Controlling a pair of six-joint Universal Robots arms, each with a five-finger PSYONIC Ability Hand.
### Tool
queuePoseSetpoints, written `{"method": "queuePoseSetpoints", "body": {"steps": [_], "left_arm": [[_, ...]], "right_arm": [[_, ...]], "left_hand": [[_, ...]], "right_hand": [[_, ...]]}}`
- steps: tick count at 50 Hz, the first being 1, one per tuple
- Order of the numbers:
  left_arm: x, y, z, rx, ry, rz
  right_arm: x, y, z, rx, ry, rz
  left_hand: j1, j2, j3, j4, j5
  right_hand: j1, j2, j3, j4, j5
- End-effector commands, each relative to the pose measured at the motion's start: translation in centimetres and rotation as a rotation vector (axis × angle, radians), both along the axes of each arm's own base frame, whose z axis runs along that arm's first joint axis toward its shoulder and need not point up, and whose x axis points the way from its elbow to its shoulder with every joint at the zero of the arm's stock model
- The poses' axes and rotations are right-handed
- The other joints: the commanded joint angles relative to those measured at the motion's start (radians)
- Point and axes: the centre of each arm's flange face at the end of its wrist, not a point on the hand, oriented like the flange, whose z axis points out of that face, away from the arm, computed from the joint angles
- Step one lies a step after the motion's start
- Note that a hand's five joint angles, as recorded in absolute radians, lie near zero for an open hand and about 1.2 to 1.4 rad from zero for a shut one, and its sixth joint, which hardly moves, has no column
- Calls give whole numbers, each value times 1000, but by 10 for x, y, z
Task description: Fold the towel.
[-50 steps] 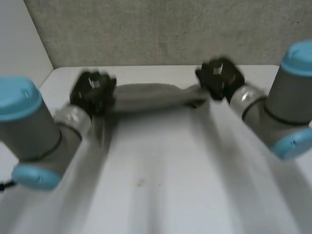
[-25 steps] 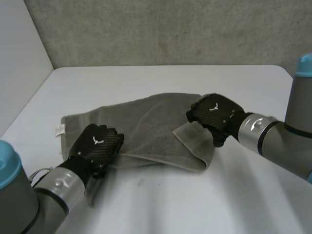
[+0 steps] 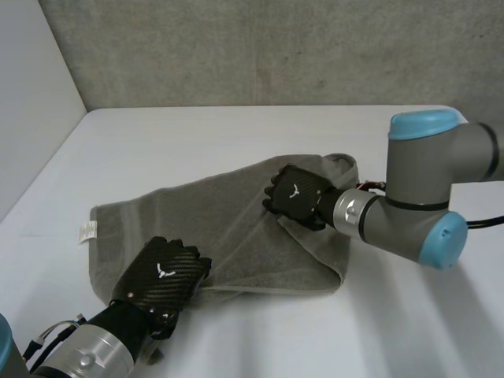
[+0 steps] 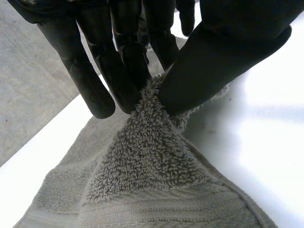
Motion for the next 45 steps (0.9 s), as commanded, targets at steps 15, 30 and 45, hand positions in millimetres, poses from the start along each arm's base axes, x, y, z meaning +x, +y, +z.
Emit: {"method": "queuePoseSetpoints", "body": {"steps": [15, 30, 45], "left_arm": [[1, -4, -3, 7, -5, 13], [0, -7, -1, -1, 0, 16], [4, -12, -4, 11, -7, 42]], "right_arm": [[2, -6, -43, 51, 58, -4], [0, -13, -44, 15, 59, -44], [-6, -24, -42, -16, 54, -80]], "left_hand": [[237, 180, 178, 177, 203], [229, 171, 169, 168, 194], [229, 171, 169, 168, 194]], "right_hand": [[264, 207, 216, 221, 227], [490, 433, 442, 447, 453], [513, 457, 466, 471, 477]]}}
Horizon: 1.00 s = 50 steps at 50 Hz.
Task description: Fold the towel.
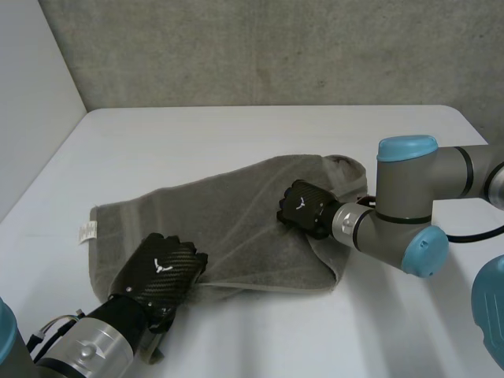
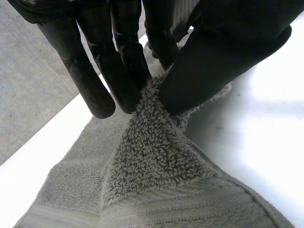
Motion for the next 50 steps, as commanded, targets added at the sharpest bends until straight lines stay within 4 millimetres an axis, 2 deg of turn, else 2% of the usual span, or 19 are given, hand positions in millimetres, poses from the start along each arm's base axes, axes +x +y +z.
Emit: {"method": "queuePoseSetpoints", "body": {"steps": [1, 7, 11, 13, 19, 22, 23, 25, 26, 27, 28, 29, 31, 32, 34, 36, 41, 46, 50], "left_arm": [[3, -4, -2, 9, -5, 21], [4, -8, -6, 22, -13, 31], [4, -9, -8, 26, -16, 34], [5, -13, -8, 26, -16, 44], [7, -25, -1, 2, -1, 76], [8, -39, 12, -43, 23, 106], [7, -46, 22, -76, 40, 118], [8, -54, 39, -129, 68, 134], [9, -61, 59, -192, 101, 149], [9, -61, 59, -192, 101, 149], [12, -70, 82, -262, 135, 171], [13, -70, 82, -263, 135, 171], [17, -80, 115, -343, 170, 196], [17, -80, 115, -343, 170, 196], [20, -83, 140, -371, 183, 208], [21, -83, 147, -363, 180, 211], [21, -79, 149, -274, 137, 200], [12, -88, 90, 6, 31, 140], [8, -88, 61, 127, -17, 112]], "right_arm": [[-4, -5, 1, -10, -5, -14], [-6, -7, 5, -17, -9, -21], [-11, -12, 11, -26, -14, -38], [-14, -14, 15, -31, -18, -47], [-34, -29, 56, -70, -79, -153], [-48, -34, 92, -70, -168, -249], [-48, -34, 92, -70, -169, -249], [-68, -34, 138, -95, -270, -340], [-68, -34, 139, -95, -270, -341], [-80, -29, 158, -95, -299, -377], [-91, -23, 175, -97, -308, -409], [-91, -23, 175, -98, -309, -410], [-113, -8, 202, -91, -297, -462], [-113, -8, 202, -91, -296, -463], [-126, 12, 219, -59, -272, -498], [-129, 23, 226, -52, -254, -501], [-131, 46, 220, -2, -160, -477], [-130, 53, 179, 119, -46, -453], [-122, 52, 153, 209, -3, -432]], "left_hand": [[229, 172, 171, 170, 194], [229, 172, 171, 170, 194], [229, 172, 171, 170, 194], [237, 181, 180, 179, 203], [240, 183, 183, 181, 205], [240, 183, 183, 181, 205], [240, 183, 183, 181, 205], [240, 183, 183, 181, 205], [240, 183, 183, 181, 205], [240, 183, 183, 181, 205], [240, 183, 183, 181, 205], [240, 183, 183, 181, 205], [240, 183, 183, 181, 205], [240, 183, 183, 181, 205], [240, 183, 183, 181, 205], [240, 183, 183, 181, 205], [240, 183, 183, 181, 205], [240, 183, 183, 181, 205], [240, 183, 183, 181, 205]], "right_hand": [[250, 123, 118, 114, 150], [276, 149, 144, 141, 176], [682, 556, 550, 547, 582], [727, 601, 595, 592, 627], [727, 601, 595, 592, 627], [727, 601, 595, 592, 627], [727, 601, 595, 592, 627], [727, 601, 595, 592, 627], [727, 601, 595, 592, 627], [727, 601, 595, 592, 627], [727, 601, 595, 592, 627], [727, 601, 595, 592, 627], [727, 601, 595, 592, 627], [727, 601, 595, 592, 627], [727, 601, 595, 592, 627], [727, 601, 595, 592, 627], [727, 601, 595, 592, 627], [727, 601, 595, 592, 627], [727, 601, 595, 592, 627]]}}
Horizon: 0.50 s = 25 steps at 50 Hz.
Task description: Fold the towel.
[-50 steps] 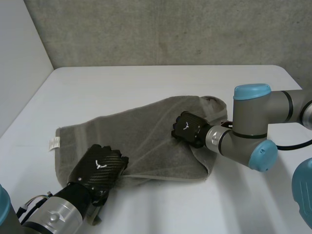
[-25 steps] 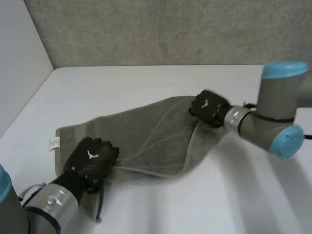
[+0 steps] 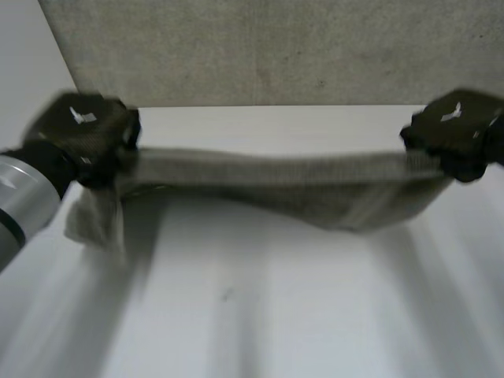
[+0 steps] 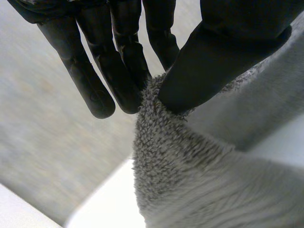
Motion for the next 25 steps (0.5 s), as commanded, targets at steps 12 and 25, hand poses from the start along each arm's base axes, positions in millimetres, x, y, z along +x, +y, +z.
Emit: {"method": "queuePoseSetpoints", "body": {"steps": [12, 25], "left_arm": [[-18, -52, -113, 323, -258, -92], [-50, -162, 52, -553, 24, 7]], "right_arm": [[34, -29, -101, 229, 205, 13], [79, -119, 56, -704, -320, -86]], "left_hand": [[240, 183, 180, 179, 205], [240, 183, 180, 179, 205]], "right_hand": [[443, 232, 215, 206, 250], [443, 232, 215, 206, 250]]}}
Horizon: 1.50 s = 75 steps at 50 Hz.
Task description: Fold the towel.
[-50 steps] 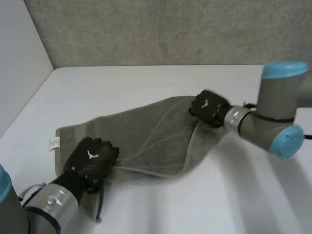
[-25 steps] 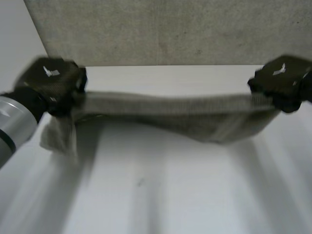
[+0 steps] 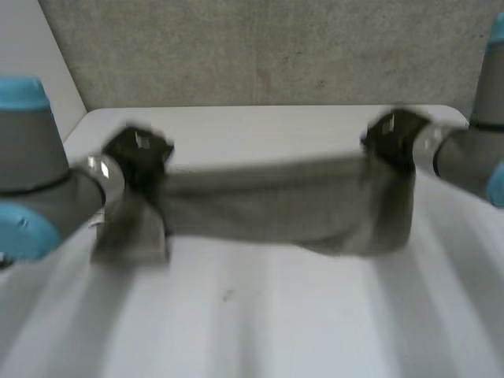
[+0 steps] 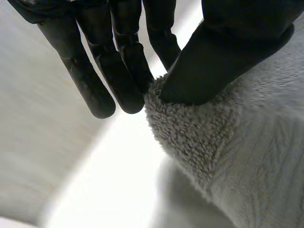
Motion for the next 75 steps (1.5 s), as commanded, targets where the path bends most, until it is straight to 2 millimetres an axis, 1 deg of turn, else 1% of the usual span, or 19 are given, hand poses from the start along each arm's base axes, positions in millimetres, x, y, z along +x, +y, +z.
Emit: {"method": "queuePoseSetpoints", "body": {"steps": [1, 3, 6, 12, 14, 15, 17, 20, 22, 23, 25, 28, 30, 33, 39, 44, 58, 66, 75], "left_arm": [[-18, -53, 126, -587, 266, 5], [-16, -55, 164, -742, 425, -14], [-12, -52, 188, -813, 558, -46], [-6, -55, 161, -656, 590, -40], [-1, -58, 124, -523, 538, -7], [-1, -58, 124, -522, 538, -7], [7, -55, 76, -368, 476, 2], [14, -51, 51, -299, 440, 3], [23, -35, 1, -155, 364, -17], [23, -35, 1, -154, 363, -18], [25, -11, -42, -37, 275, -74], [25, 1, -59, 3, 230, -98], [28, 18, -88, 67, 143, -123], [30, 29, -101, 101, 78, -139], [34, 35, -100, 143, 51, -136], [36, 43, -88, 163, 51, -129], [41, 62, -93, 252, 113, -92], [74, 54, -80, 255, 215, 56], [97, 44, -87, 285, 223, 145]], "right_arm": [[23, -38, 119, -628, -393, -21], [20, -31, 150, -798, -501, -8], [17, -23, 147, -822, -508, 1], [17, -17, 117, -715, -482, -1], [15, -16, 83, -604, -437, -16], [15, -16, 82, -603, -437, -16], [14, -7, 51, -495, -398, -3], [13, 0, 37, -438, -381, 11], [10, 20, 1, -276, -324, 43], [10, 21, 1, -276, -324, 43], [4, 43, -36, -77, -273, 58], [2, 55, -52, 19, -251, 70], [-1, 73, -76, 156, -217, 86], [-3, 81, -82, 201, -211, 89], [-14, 78, -79, 201, -223, 48], [-37, 70, -57, 126, -296, -31], [-78, 44, -58, 122, -463, -189], [-87, 37, -68, 150, -466, -215], [-86, 35, -75, 175, -466, -213]], "left_hand": [[235, 183, 180, 179, 205], [235, 183, 180, 179, 205], [235, 183, 180, 179, 205], [235, 183, 180, 179, 205], [235, 183, 180, 179, 205], [235, 183, 180, 179, 205], [235, 183, 180, 179, 205], [235, 183, 180, 179, 205], [235, 183, 180, 179, 205], [235, 183, 180, 179, 205], [235, 183, 180, 179, 205], [235, 183, 180, 179, 205], [235, 183, 180, 179, 205], [157, 104, 102, 101, 127], [-193, -246, -248, -249, -223], [-415, -468, -471, -472, -446], [-495, -548, -551, -552, -525], [-483, -536, -539, -540, -514], [-475, -528, -530, -531, -505]], "right_hand": [[443, 232, 215, 205, 244], [443, 232, 215, 205, 244], [443, 232, 215, 205, 244], [443, 232, 215, 205, 244], [443, 232, 215, 205, 244], [443, 232, 215, 205, 244], [443, 232, 215, 205, 244], [443, 232, 215, 205, 244], [443, 232, 215, 205, 244], [443, 232, 215, 205, 244], [443, 232, 215, 205, 244], [443, 232, 215, 205, 244], [443, 232, 215, 205, 244], [443, 232, 215, 205, 244], [443, 232, 215, 205, 244], [443, 232, 215, 205, 244], [443, 232, 215, 205, 244], [443, 232, 215, 205, 244], [443, 232, 215, 205, 244]]}}
